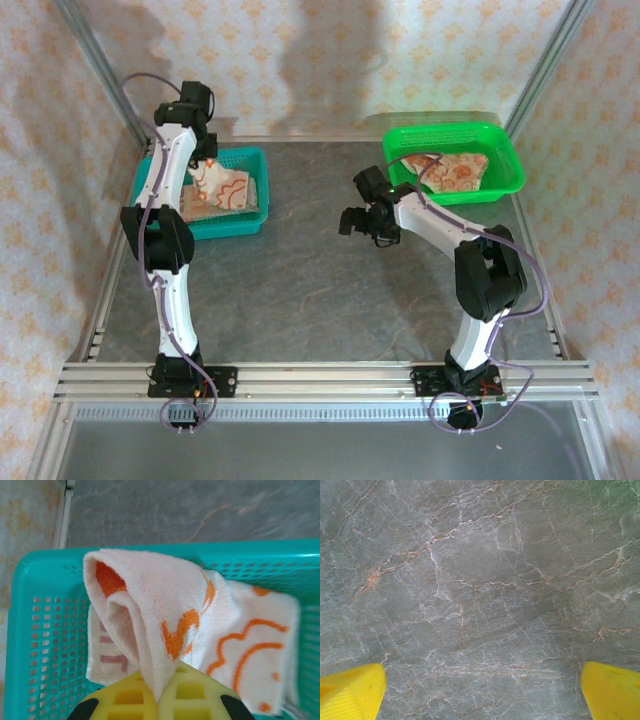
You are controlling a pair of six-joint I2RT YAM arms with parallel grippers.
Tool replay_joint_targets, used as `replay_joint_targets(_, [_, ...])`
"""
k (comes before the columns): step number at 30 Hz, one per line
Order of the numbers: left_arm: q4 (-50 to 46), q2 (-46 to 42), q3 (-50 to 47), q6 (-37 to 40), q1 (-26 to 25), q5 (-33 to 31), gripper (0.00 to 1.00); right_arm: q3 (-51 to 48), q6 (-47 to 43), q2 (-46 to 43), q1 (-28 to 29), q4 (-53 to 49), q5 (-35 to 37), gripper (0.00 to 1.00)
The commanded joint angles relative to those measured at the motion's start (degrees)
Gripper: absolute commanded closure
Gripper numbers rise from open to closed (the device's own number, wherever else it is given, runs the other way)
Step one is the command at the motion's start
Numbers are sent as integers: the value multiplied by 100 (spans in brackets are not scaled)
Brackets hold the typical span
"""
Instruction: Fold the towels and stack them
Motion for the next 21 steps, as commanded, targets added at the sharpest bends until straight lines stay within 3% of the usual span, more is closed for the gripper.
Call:
replay_joint_targets(1, [-376,-627,597,-406,-310,415,100,66,-20,55,16,-48,-5,1])
replay_joint_targets(7, [-227,-888,987,-996,-575,1445,100,-81,16,-37,17,15,-2,1])
replay_joint_targets(21, [407,-1007,659,-1893,-1265,2254,100,-433,147,-224,24,148,39,1])
